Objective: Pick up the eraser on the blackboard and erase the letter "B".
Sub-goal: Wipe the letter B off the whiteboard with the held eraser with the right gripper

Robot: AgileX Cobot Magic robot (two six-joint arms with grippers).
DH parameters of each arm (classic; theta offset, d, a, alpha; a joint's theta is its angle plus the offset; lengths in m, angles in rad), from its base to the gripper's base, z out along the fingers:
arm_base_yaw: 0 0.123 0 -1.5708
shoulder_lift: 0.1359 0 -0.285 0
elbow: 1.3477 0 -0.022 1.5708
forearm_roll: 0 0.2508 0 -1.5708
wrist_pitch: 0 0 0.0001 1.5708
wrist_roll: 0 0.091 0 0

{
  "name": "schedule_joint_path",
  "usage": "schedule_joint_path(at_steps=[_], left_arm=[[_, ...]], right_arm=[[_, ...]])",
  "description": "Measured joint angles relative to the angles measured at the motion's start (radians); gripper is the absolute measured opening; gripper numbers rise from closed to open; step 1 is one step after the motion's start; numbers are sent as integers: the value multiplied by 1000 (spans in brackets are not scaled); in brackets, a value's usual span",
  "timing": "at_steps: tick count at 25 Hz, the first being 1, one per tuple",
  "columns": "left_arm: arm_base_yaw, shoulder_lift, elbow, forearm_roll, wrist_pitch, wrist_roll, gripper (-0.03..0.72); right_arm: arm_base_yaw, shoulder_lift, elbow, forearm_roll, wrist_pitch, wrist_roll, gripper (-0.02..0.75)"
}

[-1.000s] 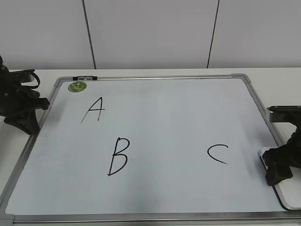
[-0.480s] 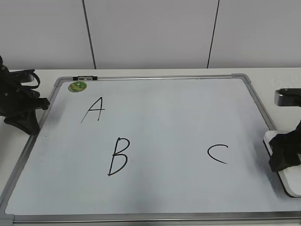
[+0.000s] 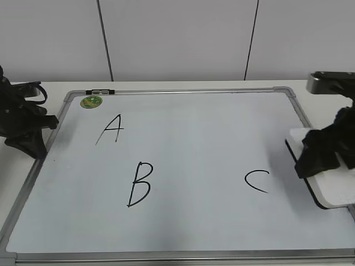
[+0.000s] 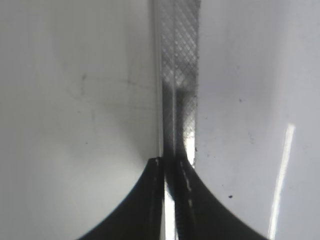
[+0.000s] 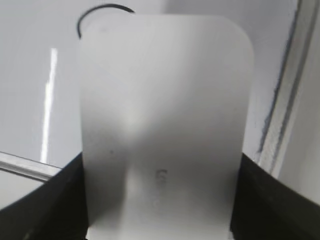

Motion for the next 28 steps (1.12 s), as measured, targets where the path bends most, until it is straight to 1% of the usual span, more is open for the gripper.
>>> schedule_joint_path(at_steps=[4, 7, 14, 18, 21, 24, 28], left_arm=[[0, 0, 0, 0, 0, 0, 11], [0, 0, 0, 0, 0, 0, 11], [0, 0, 0, 0, 0, 0, 11], [0, 0, 0, 0, 0, 0, 11], [0, 0, 0, 0, 0, 0, 11], [0, 0, 0, 0, 0, 0, 11], [0, 0, 0, -1, 0, 0, 11]], right_arm=[[118, 0, -86, 6, 29, -2, 544], [224, 15, -166, 10, 56, 3, 544], [420, 167, -371, 10, 117, 30, 544], [498, 295, -487, 3, 158, 53, 544], [549, 383, -572, -44, 187, 76, 544], [587, 467, -659, -97, 213, 103, 543], [612, 574, -769, -144, 249, 115, 544]])
